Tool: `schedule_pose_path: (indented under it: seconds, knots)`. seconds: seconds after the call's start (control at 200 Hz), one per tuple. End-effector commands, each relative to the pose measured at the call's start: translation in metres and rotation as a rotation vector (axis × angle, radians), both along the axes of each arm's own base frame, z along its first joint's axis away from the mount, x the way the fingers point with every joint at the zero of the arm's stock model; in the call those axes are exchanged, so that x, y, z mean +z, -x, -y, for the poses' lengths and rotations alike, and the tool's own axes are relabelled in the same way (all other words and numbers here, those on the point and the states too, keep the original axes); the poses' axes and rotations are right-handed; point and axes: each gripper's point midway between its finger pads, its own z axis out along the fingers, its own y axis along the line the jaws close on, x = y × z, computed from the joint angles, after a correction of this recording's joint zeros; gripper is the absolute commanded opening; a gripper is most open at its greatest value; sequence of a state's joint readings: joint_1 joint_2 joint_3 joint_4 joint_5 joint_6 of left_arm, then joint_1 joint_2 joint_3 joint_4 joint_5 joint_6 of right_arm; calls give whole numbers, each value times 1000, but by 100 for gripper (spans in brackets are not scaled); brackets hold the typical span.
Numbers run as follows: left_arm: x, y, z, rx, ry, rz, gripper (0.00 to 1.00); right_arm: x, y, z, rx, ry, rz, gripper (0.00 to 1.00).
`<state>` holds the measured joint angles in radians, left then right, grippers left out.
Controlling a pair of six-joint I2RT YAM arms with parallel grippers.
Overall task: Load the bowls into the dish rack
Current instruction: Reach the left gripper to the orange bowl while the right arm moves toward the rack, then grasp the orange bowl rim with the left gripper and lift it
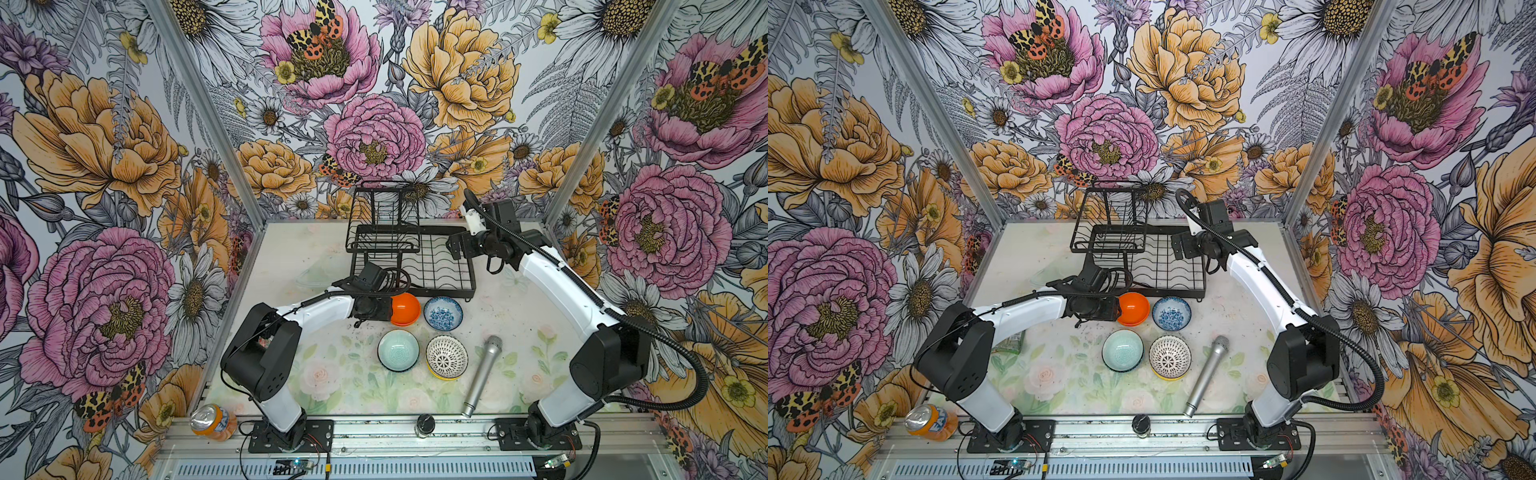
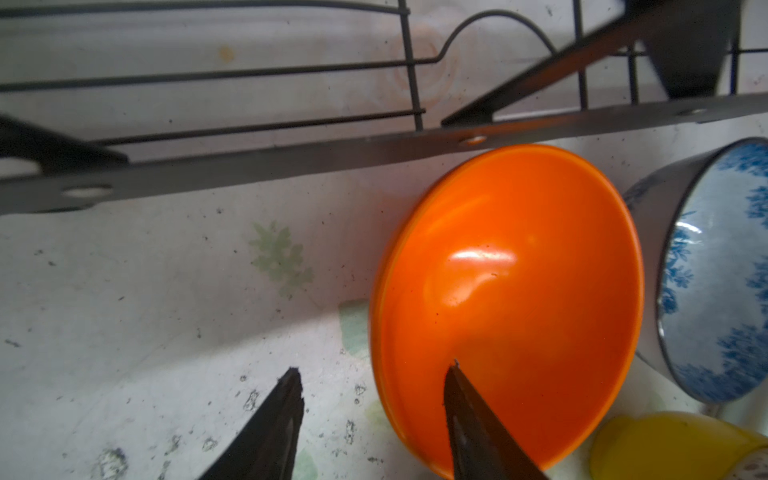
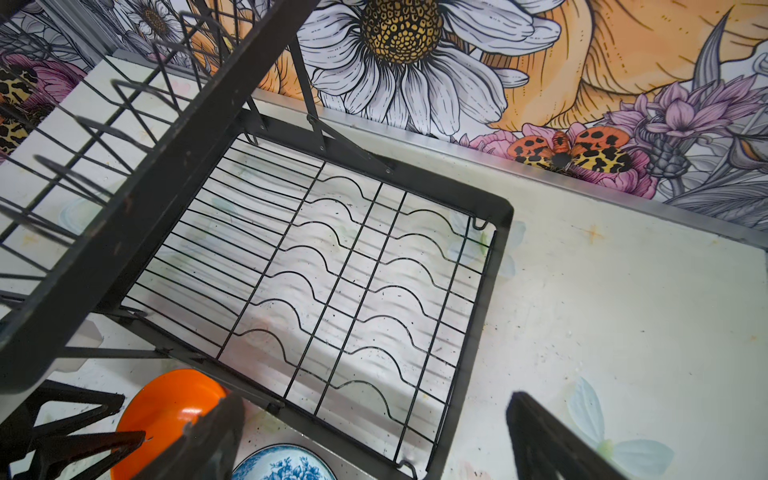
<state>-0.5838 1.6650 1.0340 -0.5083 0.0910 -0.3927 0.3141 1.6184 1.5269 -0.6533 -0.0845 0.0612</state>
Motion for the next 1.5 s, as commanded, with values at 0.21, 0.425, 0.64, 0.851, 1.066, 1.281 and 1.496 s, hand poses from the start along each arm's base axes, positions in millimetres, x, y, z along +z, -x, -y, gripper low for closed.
schedule_pose_path:
  seconds: [0.21,0.425,0.64,0.851,1.066,1.281,1.496]
  knots:
    - [-4,-12,14,41,41,32,41,-7,0,-2,9,15,6,99]
    - [-7,-10,15,53,23,33,22,-4,2,-1,7,11,11,99]
    - [-1,-13,7,80,7,60,7,-1,6,2,8,18,23,99]
    - [12,-15,5,79,12,90,0,0,7,2,8,16,25,99]
    - [35,-18,3,79,20,136,0,8,12,3,14,12,42,99]
    - [60,-18,-4,67,13,176,0,12,21,2,35,-7,45,99]
    - [93,-19,-11,61,60,232,0,17,37,-4,73,-56,35,100]
